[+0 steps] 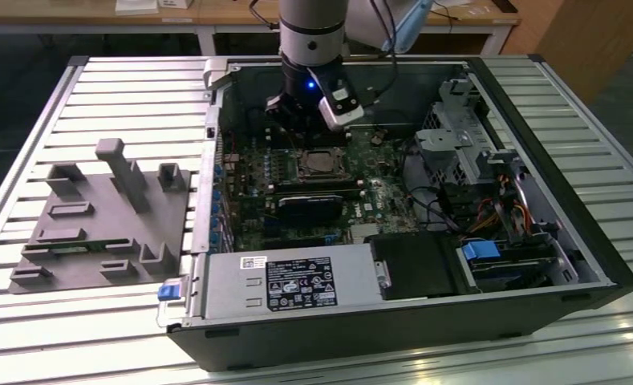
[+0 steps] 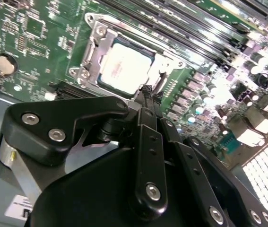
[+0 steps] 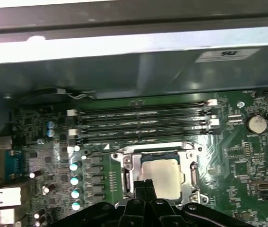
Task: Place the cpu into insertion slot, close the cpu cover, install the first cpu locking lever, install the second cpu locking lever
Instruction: 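Install the first cpu locking lever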
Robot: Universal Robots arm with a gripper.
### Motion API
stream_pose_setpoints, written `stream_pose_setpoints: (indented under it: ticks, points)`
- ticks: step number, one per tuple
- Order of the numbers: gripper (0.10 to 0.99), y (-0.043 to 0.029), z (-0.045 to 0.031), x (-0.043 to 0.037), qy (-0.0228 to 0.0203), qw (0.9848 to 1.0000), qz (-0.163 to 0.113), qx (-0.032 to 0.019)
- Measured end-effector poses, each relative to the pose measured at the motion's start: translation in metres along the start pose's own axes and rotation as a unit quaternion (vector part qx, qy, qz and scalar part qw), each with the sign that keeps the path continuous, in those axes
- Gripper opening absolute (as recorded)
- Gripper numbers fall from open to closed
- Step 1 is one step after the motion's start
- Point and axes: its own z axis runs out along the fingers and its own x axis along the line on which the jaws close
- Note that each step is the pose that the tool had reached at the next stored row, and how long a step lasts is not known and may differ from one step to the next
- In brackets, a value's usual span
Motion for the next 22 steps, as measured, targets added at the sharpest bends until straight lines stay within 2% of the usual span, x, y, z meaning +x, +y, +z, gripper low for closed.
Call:
stream_pose_setpoints:
  ticks: [4,13,17,19,22]
  points:
    - [0.102,-0.0002,-0.0018,0.0037,-0.0016,1.0000,0.000,-0.0001]
    - [0.102,0.0011,-0.0186,0.0035,-0.0021,1.0000,0.000,-0.0002]
    - [0.102,0.0013,-0.0209,0.0041,-0.0025,1.0000,0.000,-0.0004]
    - [0.102,0.0010,-0.0211,0.0066,-0.0030,1.0000,0.000,-0.0003]
    - [0.102,0.0003,-0.0213,0.0144,-0.0046,1.0000,0.000,-0.0005]
